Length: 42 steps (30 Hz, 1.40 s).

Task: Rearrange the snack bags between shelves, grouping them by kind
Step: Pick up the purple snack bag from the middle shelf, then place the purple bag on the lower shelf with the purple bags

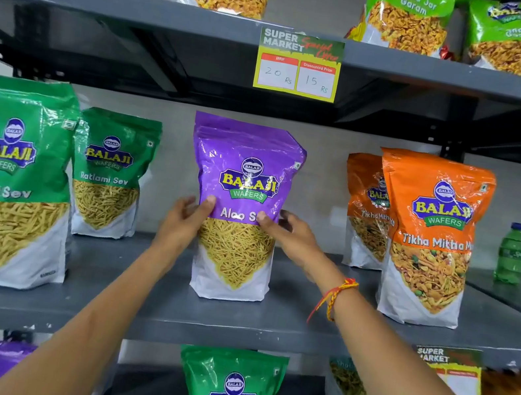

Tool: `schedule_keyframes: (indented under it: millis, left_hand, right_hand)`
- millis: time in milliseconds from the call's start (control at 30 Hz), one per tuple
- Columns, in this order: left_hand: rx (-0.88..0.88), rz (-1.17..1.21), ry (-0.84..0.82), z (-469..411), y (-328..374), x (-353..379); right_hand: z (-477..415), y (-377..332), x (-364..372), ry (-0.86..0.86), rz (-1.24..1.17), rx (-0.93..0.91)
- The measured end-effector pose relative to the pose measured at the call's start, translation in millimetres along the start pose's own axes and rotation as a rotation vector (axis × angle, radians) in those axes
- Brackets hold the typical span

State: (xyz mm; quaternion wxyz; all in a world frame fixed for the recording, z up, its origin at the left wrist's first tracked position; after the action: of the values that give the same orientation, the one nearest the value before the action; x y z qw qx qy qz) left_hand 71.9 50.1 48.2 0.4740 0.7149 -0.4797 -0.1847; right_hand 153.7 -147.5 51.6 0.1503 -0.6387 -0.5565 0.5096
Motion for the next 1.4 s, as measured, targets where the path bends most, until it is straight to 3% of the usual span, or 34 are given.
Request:
schedule_keyframes:
  millis: [100,167,267,500,700,867,1033,1200,1400]
  left_hand:
    - [-0.08,0.011,-0.177,12,-14,14]
    - [-0.093,0.065,-0.214,14,-21,17]
    - [-0.07,0.11,-0.19,16,-15,11]
    - [0.005,0.092,-0.147,53,23,-22]
    - [0.106,0.034,-0.06,118,72,-72]
    - [0.105,-0.058,0.039,192,85,-114]
    - [0.036,-0.131,0.188,268,55,-162]
    - [-0.132,-0.068,0.279,330,-20,-190]
    - [-0.309,-0.098,0.318,344,-111,-215]
  right_hand:
    - [9,-1,18,-0.138,-0.158,-0.018]
    - [8,4,17,-0.103,-0.199,-0.02]
    - [9,3,6,0.012,-0.24,-0.039]
    - [38,-35,14,-0.013,-0.257,-0.118]
    - [90,-82,45,-0.093,-0.377,-0.221]
    - [144,-93,88,-0.28,-0.458,-0.253]
    - [199,-67,145,-0.463,-0.523,-0.204]
    - [248,0,210,-0.595,-0.521,-0.077]
    - [257,78,266,-0.672,-0.429,0.118]
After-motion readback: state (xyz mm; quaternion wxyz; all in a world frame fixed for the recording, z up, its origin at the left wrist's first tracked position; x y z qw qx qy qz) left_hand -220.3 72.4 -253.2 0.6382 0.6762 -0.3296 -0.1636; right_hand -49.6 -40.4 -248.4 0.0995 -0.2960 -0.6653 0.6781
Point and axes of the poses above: each hand's wrist, its own z-axis away from the middle knuckle, its own x-axis out of the palm, y = z × x, the point moved 10 cm from there along -z, towards the middle knuckle, and after that the axes turned 14 degrees about z, right-handed, at the moved point
